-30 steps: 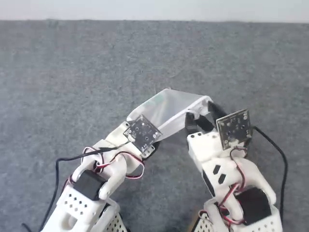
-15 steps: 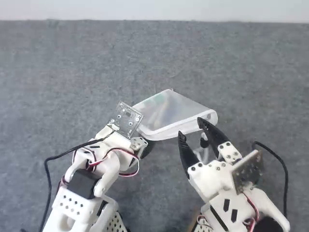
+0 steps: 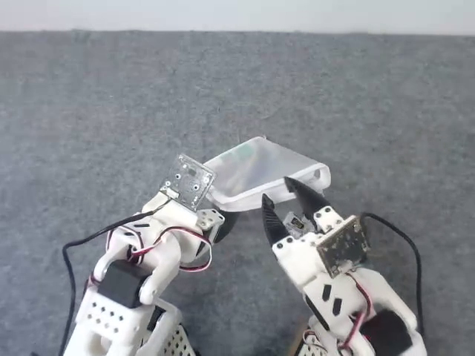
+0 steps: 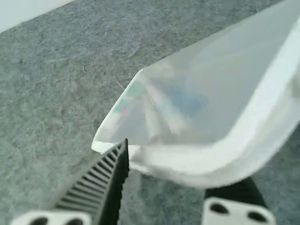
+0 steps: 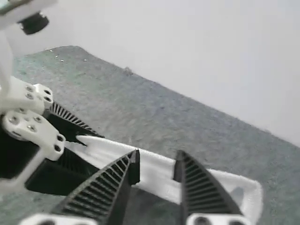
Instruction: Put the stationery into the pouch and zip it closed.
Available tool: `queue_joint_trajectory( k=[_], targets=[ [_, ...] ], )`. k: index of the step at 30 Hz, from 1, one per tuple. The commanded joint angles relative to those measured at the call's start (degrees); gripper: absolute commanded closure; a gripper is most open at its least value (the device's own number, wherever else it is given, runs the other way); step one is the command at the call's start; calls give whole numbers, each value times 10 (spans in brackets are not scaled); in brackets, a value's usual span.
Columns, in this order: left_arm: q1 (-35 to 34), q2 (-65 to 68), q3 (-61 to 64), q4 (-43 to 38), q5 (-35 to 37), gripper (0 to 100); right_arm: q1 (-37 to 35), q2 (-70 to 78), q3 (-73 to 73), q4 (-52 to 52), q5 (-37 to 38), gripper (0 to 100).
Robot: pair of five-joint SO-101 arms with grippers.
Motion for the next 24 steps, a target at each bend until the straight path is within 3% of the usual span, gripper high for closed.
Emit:
queue_joint_trajectory(
  k=[1,6,10,15,24],
  targets=[
    [-2,-61,-37,12,30,753,-6,0,29,-49,47,969],
    [-18,-200,-34,55,32,753,-6,23,36,-58,55,971],
    [-59,-281,-23,66,45,753,-20,126,40,-112,56,971],
    [-93,-282,-19,54,51,751,-17,269,28,-189,55,971],
    [-189,-283,4,0,106,753,-17,437,-34,-192,54,972]
  ],
)
